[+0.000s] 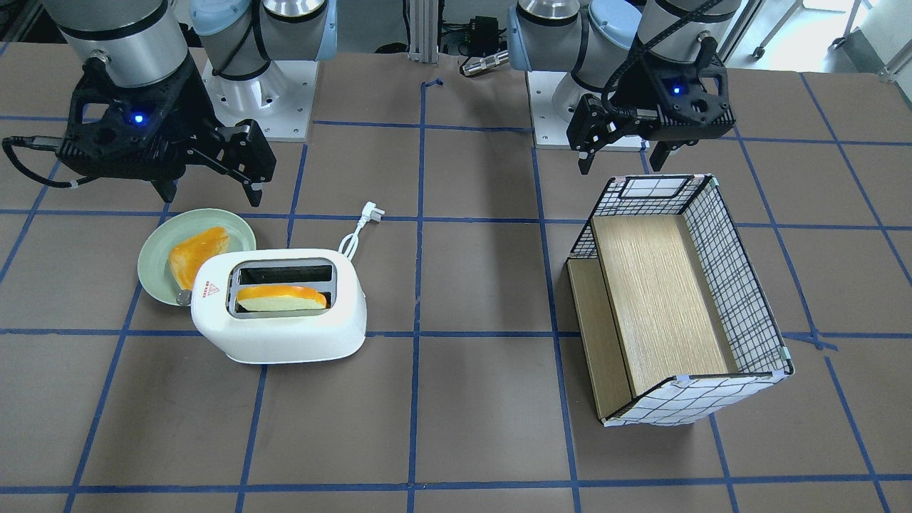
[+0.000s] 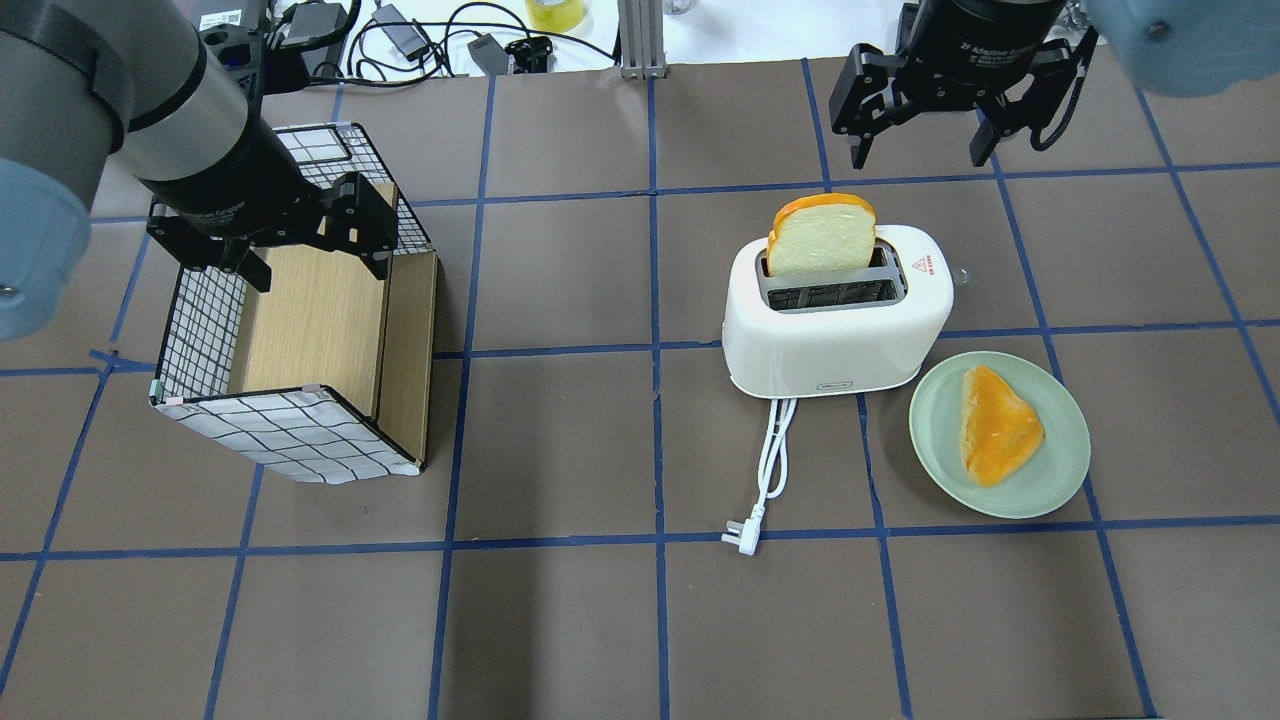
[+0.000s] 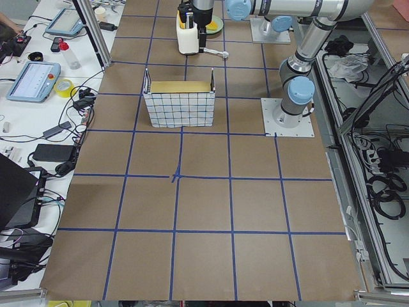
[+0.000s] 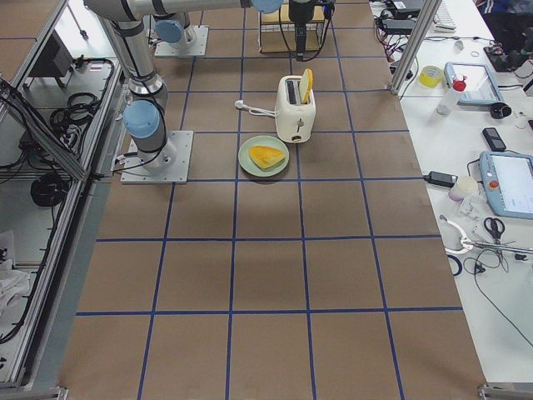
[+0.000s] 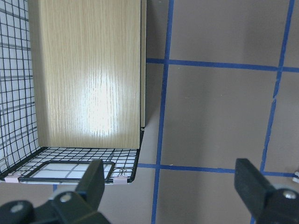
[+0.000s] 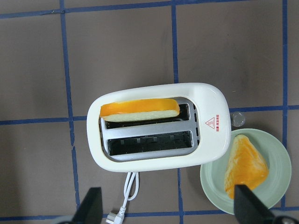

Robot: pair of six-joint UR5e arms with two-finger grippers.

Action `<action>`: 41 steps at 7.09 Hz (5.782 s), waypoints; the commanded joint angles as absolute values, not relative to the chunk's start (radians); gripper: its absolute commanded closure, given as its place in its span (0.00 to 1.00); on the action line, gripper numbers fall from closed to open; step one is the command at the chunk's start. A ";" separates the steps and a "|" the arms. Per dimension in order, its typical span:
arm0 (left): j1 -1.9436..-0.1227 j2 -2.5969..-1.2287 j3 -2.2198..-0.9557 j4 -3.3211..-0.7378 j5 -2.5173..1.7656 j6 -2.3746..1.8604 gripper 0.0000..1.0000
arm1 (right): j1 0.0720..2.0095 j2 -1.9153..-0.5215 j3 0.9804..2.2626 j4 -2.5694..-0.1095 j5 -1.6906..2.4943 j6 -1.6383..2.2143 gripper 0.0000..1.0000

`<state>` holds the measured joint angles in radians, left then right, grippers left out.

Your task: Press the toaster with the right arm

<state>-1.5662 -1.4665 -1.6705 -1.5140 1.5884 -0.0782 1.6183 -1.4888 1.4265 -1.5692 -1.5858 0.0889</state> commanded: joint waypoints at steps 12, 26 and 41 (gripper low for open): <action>-1.566 -1.466 -1.671 -1.514 1.589 -0.078 0.00 | 1.409 -1.474 1.445 -1.470 -1.497 -0.068 1.00; -1.566 -1.466 -1.671 -1.514 1.589 -0.078 0.00 | 1.155 -1.362 1.772 -1.768 -1.105 -0.336 1.00; -1.566 -1.466 -1.671 -1.514 1.589 -0.078 0.00 | 1.155 -1.313 1.848 -1.914 -1.091 -0.339 1.00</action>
<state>-1.5662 -1.4665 -1.6705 -1.5140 1.5892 -0.0782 1.1551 -1.3166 1.8366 -1.8936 -1.0905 -0.3390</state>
